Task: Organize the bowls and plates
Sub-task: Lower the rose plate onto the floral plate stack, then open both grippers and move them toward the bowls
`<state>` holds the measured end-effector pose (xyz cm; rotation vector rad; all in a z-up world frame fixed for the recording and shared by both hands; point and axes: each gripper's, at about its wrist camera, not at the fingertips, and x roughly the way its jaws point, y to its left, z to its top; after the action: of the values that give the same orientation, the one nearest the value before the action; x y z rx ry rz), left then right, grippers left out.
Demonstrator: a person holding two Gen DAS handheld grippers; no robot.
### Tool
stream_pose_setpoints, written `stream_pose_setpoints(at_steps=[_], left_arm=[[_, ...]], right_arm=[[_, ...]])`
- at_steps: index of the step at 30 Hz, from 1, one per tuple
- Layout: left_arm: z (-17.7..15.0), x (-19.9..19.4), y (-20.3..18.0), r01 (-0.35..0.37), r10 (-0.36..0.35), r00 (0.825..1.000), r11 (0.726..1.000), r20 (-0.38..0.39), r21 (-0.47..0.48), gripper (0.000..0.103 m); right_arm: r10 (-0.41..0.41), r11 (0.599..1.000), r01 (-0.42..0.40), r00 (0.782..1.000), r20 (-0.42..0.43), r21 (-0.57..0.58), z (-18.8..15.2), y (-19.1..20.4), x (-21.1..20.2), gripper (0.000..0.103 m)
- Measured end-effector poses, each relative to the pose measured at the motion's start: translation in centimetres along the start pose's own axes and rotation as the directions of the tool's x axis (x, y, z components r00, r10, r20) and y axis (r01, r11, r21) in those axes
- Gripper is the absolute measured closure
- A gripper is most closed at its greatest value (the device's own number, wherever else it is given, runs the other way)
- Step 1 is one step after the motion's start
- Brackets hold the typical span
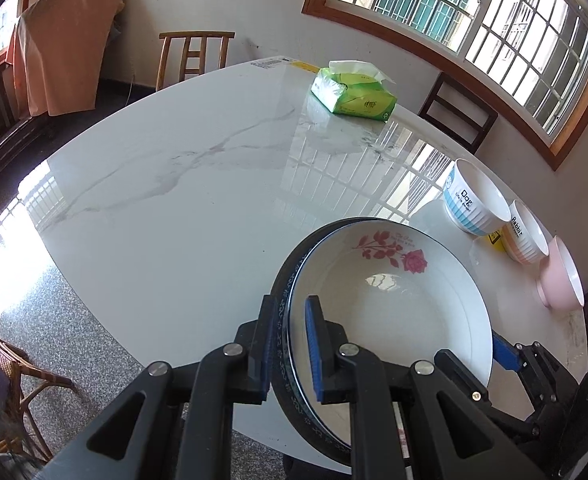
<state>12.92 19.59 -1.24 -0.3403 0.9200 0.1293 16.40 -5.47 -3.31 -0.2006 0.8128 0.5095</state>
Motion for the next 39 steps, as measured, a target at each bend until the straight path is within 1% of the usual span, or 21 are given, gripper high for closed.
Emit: stream_pose_setpoints(at_steps=[3,4,5,7,8,9,10,11,14,16,18,21,23,25,30,35,37,39], left_arm=[[-0.1,0.0,0.2,0.003,-0.003,1.0,1.0,-0.009,-0.011,0.088],[-0.2,0.0,0.3,0.001,-0.001,1.0,1.0,-0.011,-0.014,0.088],[-0.4,0.0,0.3,0.001,-0.002,1.0,1.0,-0.014,-0.016,0.088],[-0.5,0.0,0.3,0.008,-0.009,1.0,1.0,-0.021,-0.023,0.088],[-0.7,-0.1,0.3,0.011,-0.012,1.0,1.0,-0.022,-0.023,0.088],[-0.8,-0.2,0.1,0.011,-0.012,1.0,1.0,-0.02,-0.019,0.088],[-0.9,-0.4,-0.1,0.01,-0.01,1.0,1.0,-0.017,-0.01,0.088],[-1.0,-0.6,-0.4,0.01,-0.01,1.0,1.0,-0.013,0.0,0.088],[-1.4,-1.4,-1.4,0.0,-0.001,1.0,0.999,0.015,0.035,0.086],[-1.7,-1.9,-2.4,0.015,-0.017,0.999,0.998,0.027,0.062,0.086],[-2.0,-2.4,-3.7,0.022,-0.027,0.998,0.996,0.048,0.091,0.086],[-2.7,-3.0,-6.1,0.029,-0.039,0.997,0.989,0.071,0.148,0.086],[-3.3,-3.5,-7.9,0.039,-0.056,0.995,0.981,0.083,0.19,0.086],[-3.9,-3.9,-9.7,0.029,-0.055,0.993,0.972,0.106,0.231,0.086],[-5.2,-4.7,-14.0,0.02,-0.068,0.988,0.949,0.14,0.315,0.086],[-6.3,-5.1,-18.0,-0.018,-0.06,0.98,0.924,0.19,0.381,0.086],[-6.7,-5.4,-19.5,-0.026,-0.068,0.972,0.92,0.223,0.392,0.086],[-7.0,-5.7,-20.8,-0.031,-0.078,0.961,0.922,0.265,0.386,0.086]], right_arm=[[-0.057,0.995,0.059,0.998,0.024,-0.081,-0.2,1.2,0.3,0.054],[-0.089,0.99,0.092,0.996,0.03,-0.107,-0.2,1.5,0.5,0.05],[-0.114,0.984,0.121,0.992,0.055,-0.133,-0.3,1.8,0.4,0.049],[-0.181,0.962,0.201,0.976,0.121,-0.184,-0.2,2.4,0.0,0.036],[-0.209,0.947,0.24,0.966,0.155,-0.215,-0.2,2.7,-0.2,0.033],[-0.232,0.932,0.271,0.956,0.18,-0.242,-0.2,3.0,-0.4,0.026],[-0.244,0.922,0.292,0.949,0.2,-0.256,-0.3,3.2,-0.5,0.023],[-0.242,0.922,0.292,0.947,0.211,-0.253,-0.3,3.2,-0.7,0.023],[-0.21,0.952,0.25,0.952,0.221,-0.175,-0.8,1.8,-1.8,0.023],[-0.224,0.956,0.261,0.944,0.243,-0.131,-1.5,0.5,-2.6,0.023],[-0.254,0.954,0.286,0.93,0.266,-0.09,-2.4,-0.8,-3.8,0.023],[-0.285,0.954,0.299,0.918,0.277,-0.011,-3.7,-3.3,-5.5,0.023],[-0.308,0.95,0.309,0.913,0.267,0.04,-4.6,-5.0,-6.5,0.023],[-0.331,0.944,0.319,0.907,0.262,0.088,-5.5,-6.5,-7.7,0.023],[-0.382,0.923,0.352,0.89,0.25,0.155,-7.8,-9.3,-9.7,0.022],[-0.423,0.9,0.375,0.874,0.238,0.222,-10.2,-12.3,-11.4,0.021],[-0.439,0.888,0.381,0.868,0.232,0.256,-11.1,-13.7,-12.2,0.02],[-0.442,0.88,0.369,0.867,0.229,0.298,-11.9,-15.3,-12.9,0.02]])
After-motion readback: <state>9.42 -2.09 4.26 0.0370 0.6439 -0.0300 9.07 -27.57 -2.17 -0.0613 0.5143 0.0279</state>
